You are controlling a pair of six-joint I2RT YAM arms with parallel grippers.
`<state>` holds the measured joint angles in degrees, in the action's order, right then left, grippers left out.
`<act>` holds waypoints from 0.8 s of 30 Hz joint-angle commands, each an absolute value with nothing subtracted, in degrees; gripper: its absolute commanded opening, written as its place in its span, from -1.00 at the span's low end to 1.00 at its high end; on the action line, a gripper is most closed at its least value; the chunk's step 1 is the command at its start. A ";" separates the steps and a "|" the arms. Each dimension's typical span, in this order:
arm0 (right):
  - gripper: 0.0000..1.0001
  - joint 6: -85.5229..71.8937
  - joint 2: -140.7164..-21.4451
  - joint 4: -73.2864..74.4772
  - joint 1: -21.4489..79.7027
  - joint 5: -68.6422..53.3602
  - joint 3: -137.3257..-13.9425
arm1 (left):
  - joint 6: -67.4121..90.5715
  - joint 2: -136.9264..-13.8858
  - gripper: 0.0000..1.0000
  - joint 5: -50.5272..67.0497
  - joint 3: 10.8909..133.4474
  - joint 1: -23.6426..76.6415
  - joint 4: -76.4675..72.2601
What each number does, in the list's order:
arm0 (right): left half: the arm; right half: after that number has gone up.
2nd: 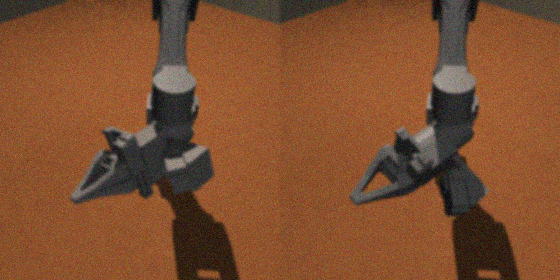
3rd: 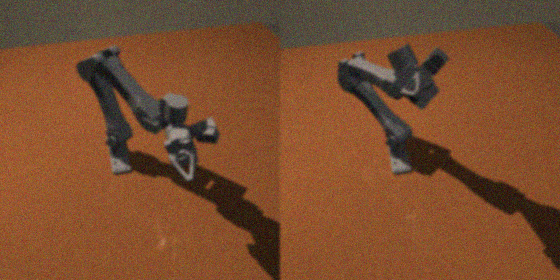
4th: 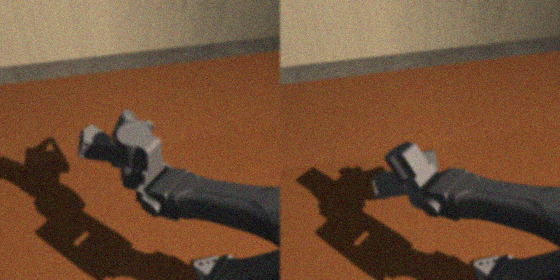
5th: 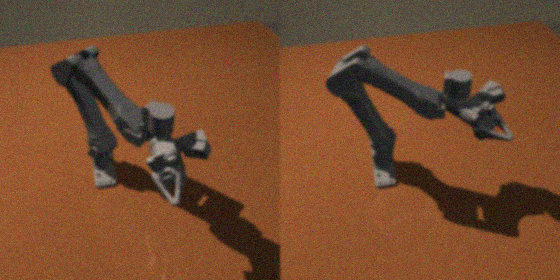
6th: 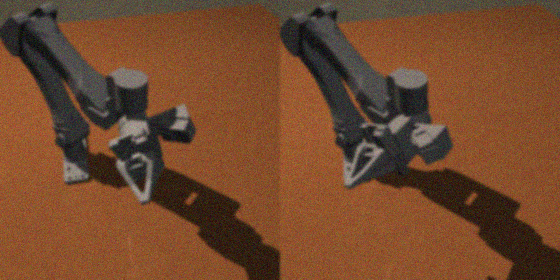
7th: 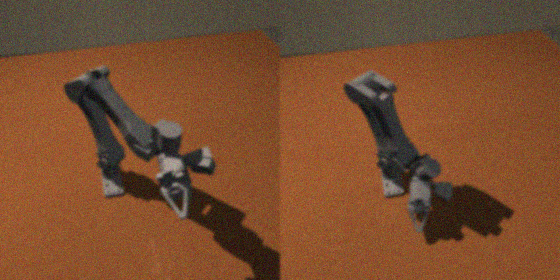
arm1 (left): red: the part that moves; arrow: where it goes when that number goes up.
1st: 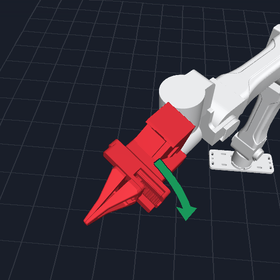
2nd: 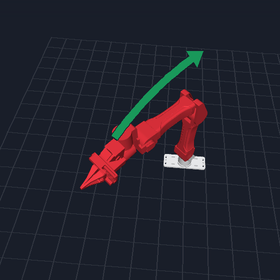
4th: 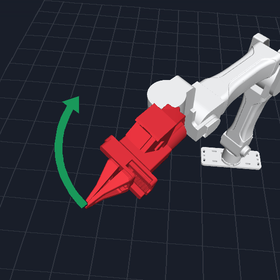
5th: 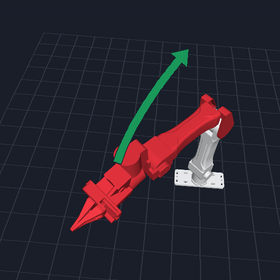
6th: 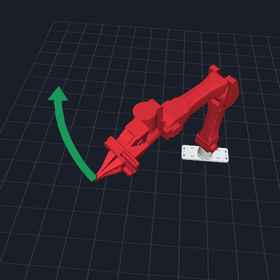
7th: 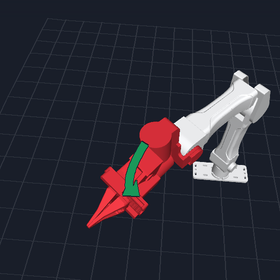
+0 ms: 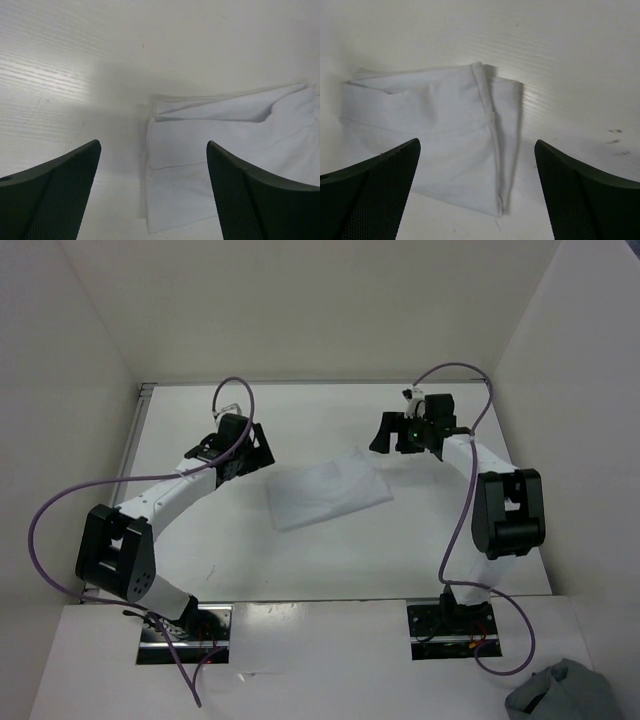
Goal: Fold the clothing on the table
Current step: Fold the skirt
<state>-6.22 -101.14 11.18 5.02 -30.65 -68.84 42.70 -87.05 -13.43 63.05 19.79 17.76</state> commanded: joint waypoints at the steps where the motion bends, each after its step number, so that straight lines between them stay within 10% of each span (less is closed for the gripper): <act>1: 0.99 -3.09 -92.65 2.64 4.66 -20.92 -65.75 | 38.94 -84.46 0.86 -13.27 59.34 21.88 14.07; 12: 0.45 8.42 -101.51 12.39 7.73 -28.65 -73.21 | 38.94 -88.23 0.36 -19.93 53.44 27.59 5.45; 24: 0.45 12.57 -115.22 18.71 13.53 -24.88 -85.34 | 41.13 -91.93 0.18 -26.89 54.05 30.59 4.31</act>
